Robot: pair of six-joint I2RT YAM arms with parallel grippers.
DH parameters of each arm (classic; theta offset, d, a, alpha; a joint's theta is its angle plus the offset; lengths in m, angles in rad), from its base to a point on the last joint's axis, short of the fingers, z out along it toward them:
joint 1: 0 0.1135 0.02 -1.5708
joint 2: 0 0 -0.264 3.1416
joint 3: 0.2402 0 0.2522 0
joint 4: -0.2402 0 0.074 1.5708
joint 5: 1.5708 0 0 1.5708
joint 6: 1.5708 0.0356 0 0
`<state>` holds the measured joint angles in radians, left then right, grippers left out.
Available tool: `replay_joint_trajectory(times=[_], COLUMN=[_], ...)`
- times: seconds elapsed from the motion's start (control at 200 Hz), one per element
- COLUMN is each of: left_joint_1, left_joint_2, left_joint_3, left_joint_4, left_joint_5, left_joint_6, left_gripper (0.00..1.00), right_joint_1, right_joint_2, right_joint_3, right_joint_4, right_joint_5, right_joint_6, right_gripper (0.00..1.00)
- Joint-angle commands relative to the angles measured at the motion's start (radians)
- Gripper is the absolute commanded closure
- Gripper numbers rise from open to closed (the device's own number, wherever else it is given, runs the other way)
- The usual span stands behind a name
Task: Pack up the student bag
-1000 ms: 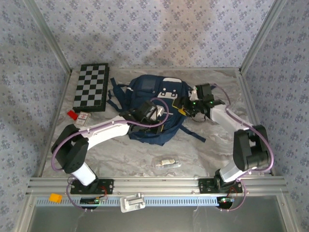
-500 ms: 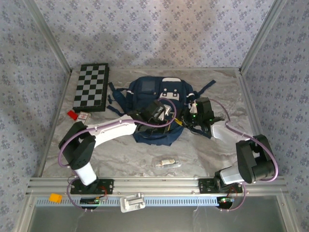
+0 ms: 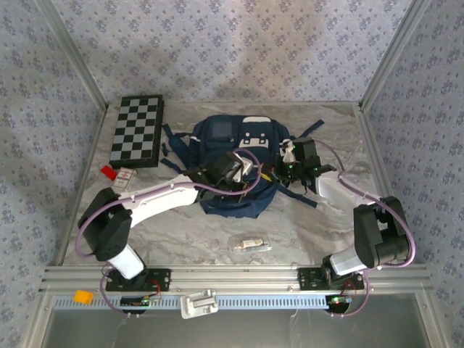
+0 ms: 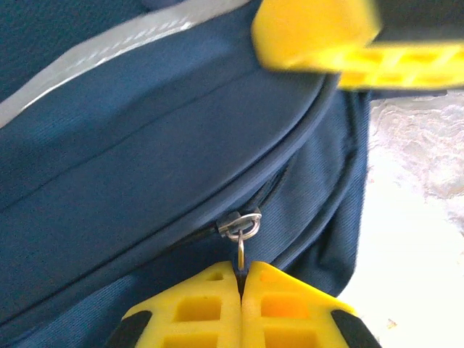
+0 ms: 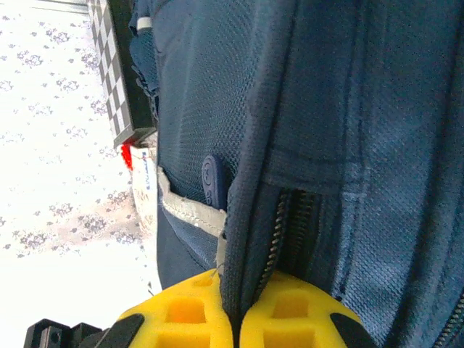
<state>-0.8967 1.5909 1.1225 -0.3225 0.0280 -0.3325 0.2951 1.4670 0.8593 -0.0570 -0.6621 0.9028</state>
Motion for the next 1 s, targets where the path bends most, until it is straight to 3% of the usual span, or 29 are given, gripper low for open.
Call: replay_joint_trajectory(times=[0.0,0.255,0.43,0.525,0.655,0.81,0.994], left_joint_1=[0.051,0.077,0.053,0.052,0.052,0.046,0.033], left_joint_2=[-0.079,-0.109,-0.054,-0.019,0.001,0.023,0.044], left_joint_3=[-0.045,-0.062,-0.02,0.02,0.041,0.074,0.104], left_joint_4=[-0.127,-0.13,-0.01,-0.002,0.025,0.035,0.022], left_joint_5=[-0.014,0.045,0.098,0.093,0.095,0.117,0.118], left_joint_6=[0.046,0.045,-0.019,-0.04,-0.042,-0.05,-0.046], left_gripper=[1.0,1.0,1.0,1.0,1.0,1.0,1.0], right_joint_1=[-0.093,-0.124,-0.124,-0.115,-0.098,-0.034,0.084], right_joint_2=[0.041,0.214,0.241,0.15,-0.02,-0.059,-0.004], right_joint_3=[0.083,0.31,0.358,0.268,0.118,-0.012,-0.023], right_joint_4=[-0.051,-0.147,-0.194,-0.187,-0.155,0.022,0.163], right_joint_5=[-0.025,-0.053,-0.006,-0.019,0.062,0.036,0.093], right_joint_6=[-0.085,-0.169,-0.17,-0.15,-0.099,0.072,0.195], right_gripper=[1.0,0.99,0.75,0.56,0.35,0.34,0.41])
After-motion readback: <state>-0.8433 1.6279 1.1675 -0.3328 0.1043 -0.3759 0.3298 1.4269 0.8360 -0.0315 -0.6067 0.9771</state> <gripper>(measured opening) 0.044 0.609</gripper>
